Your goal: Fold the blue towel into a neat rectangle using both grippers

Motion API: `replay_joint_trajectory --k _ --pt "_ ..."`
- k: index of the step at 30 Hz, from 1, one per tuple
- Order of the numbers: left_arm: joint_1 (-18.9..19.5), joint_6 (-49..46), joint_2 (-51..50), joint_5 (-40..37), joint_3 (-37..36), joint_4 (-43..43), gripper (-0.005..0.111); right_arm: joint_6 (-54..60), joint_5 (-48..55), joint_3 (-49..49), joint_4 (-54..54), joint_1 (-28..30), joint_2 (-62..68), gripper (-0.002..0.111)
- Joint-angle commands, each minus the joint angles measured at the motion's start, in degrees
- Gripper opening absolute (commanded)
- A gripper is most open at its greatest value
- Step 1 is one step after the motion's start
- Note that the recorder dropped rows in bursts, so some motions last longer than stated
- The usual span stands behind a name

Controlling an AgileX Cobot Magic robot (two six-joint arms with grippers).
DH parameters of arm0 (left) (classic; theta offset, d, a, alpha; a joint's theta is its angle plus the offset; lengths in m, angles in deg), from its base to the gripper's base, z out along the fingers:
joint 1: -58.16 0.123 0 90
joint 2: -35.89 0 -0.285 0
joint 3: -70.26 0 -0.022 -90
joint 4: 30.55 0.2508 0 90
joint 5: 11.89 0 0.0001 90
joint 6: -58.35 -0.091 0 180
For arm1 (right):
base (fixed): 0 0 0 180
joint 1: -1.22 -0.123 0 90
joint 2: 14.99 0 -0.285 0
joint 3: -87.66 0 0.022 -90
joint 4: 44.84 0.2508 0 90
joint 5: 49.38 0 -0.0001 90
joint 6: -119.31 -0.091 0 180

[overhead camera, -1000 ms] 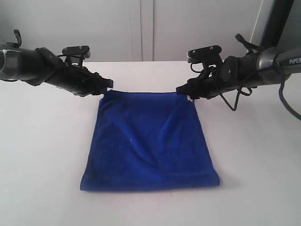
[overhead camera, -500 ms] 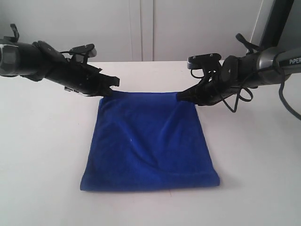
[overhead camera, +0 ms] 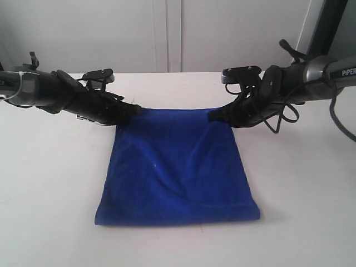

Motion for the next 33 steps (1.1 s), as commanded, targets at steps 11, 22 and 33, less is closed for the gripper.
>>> replay_joint_trajectory --k 11,22,33 --pt "-0.01 0.43 -0.69 -1.01 0.02 -0.32 0.0 -0.11 6.31 -0.08 -0.57 -2.73 -0.26 0.0" --pt "0.09 0.56 -0.69 -2.02 0.02 -0.32 0.0 -4.69 9.79 -0.08 -7.26 -1.79 0.13 0.0" --pt "0.09 0.56 -0.69 -2.02 0.02 -0.32 0.0 -6.65 11.97 -0.08 -11.89 0.01 0.13 0.0"
